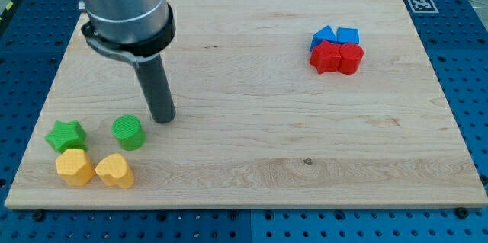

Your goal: Push the green circle close to the yellow blocks

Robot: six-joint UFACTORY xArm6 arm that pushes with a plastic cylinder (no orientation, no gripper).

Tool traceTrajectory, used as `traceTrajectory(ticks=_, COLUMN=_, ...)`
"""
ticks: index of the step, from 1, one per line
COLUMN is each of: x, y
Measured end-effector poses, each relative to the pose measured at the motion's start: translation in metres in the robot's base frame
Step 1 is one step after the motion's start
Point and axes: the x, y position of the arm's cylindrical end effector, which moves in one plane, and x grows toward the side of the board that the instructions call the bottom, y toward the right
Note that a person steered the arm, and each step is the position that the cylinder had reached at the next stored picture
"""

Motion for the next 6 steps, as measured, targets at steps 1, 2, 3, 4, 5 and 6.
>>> traceTrajectory(ticks=1, x=0.031, y=-0.020)
traceTrajectory(ticks=2, x=0.038, y=-0.031)
traceTrajectory(ticks=3, x=0.010, y=-0.023)
traceTrajectory(ticks=4, x=-0.006, y=-0.026)
traceTrajectory(ticks=5, x=-0.003, y=-0.045)
traceTrajectory(ticks=6, x=0.003, y=-0.046)
